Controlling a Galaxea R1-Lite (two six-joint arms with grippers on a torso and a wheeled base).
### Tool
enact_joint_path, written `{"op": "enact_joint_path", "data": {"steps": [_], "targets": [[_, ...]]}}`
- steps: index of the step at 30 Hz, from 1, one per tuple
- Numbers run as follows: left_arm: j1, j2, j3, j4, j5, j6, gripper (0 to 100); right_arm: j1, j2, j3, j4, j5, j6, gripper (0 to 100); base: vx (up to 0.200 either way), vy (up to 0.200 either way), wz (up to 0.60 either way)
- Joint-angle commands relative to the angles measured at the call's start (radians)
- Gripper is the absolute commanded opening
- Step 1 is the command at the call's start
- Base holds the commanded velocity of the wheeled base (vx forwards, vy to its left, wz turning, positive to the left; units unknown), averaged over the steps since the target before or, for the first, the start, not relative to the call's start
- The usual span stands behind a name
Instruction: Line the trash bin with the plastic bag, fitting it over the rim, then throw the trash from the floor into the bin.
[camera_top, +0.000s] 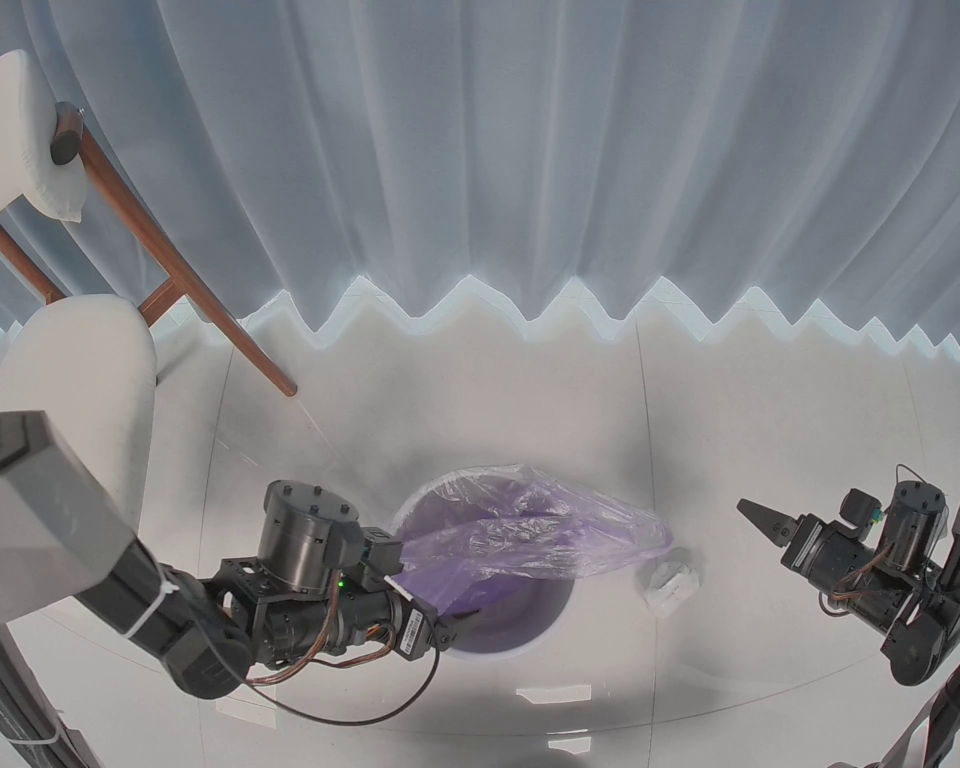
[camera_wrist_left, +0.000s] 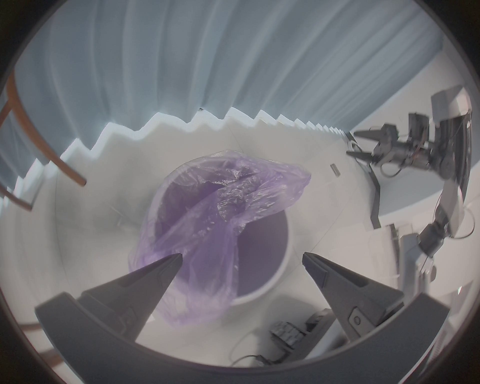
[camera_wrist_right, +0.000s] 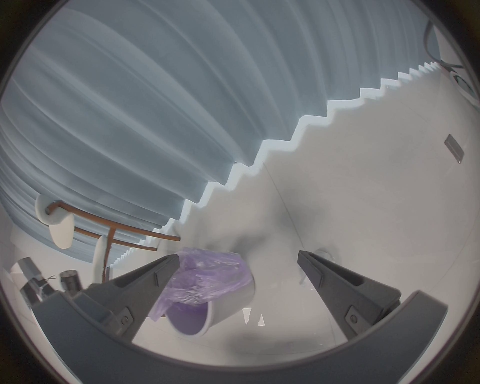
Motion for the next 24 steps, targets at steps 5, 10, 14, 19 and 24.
{"op": "enact_joint_path", "data": {"steps": [5,10,14,19,24], "targets": [[0.04,0.21,-0.113,-0.022,-0.02,0.111,100,0.097,-0.12,0.037,-0.018,-0.007,0.009,100,0.0,0.0,0.0],[0.026,0.21,-0.097,-0.022,-0.023,0.114,0,0.118,-0.118,0.037,-0.018,-0.008,0.009,100,0.0,0.0,0.0],[-0.08,0.143,0.036,-0.032,-0.024,0.137,0,0.12,-0.118,0.032,-0.018,-0.007,0.009,100,0.0,0.0,0.0],[-0.205,0.101,0.202,-0.052,-0.021,0.138,0,0.122,-0.117,0.037,-0.016,-0.008,0.012,100,0.0,0.0,0.0],[-0.245,0.13,0.193,-0.052,-0.021,0.14,0,0.122,-0.118,0.037,-0.018,-0.008,0.012,100,0.0,0.0,0.0]]}}
